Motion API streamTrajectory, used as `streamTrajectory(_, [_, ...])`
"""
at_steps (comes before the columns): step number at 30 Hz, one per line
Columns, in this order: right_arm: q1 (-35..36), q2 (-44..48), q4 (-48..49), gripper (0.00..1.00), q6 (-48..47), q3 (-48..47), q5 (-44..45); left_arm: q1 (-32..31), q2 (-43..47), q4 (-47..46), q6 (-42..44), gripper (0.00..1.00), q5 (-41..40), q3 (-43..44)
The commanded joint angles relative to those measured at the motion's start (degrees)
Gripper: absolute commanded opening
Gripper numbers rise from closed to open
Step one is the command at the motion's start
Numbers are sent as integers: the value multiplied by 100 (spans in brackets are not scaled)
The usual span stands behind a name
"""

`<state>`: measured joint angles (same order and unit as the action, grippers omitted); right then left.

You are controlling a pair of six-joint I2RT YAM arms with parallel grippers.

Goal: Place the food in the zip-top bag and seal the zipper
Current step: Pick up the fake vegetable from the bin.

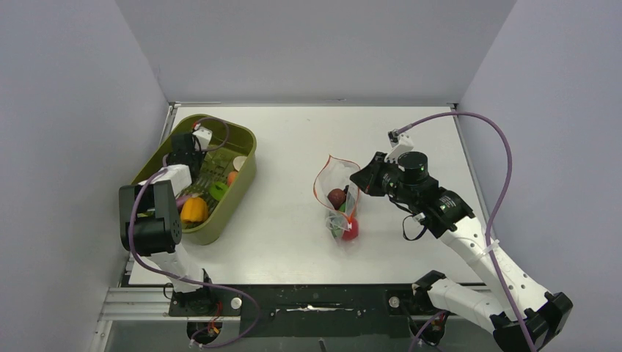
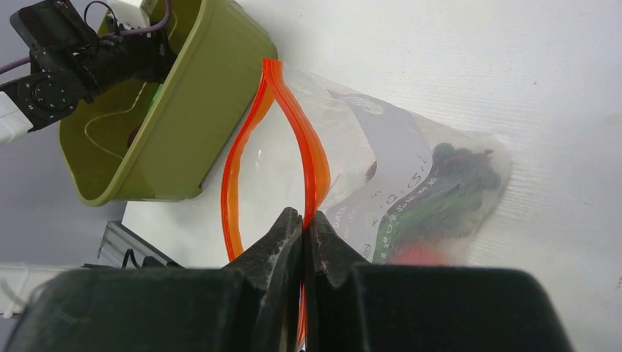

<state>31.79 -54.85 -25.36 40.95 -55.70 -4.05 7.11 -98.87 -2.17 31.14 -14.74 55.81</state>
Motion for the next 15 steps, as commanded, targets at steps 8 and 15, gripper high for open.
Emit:
streamTrajectory(8, [-45,91,453,0,62,89,59,167,-550,301,-264,38,320,470])
streamTrajectory(15, [-41,86,436,0,80,140,78,167,-695,572,-443,38,662,668])
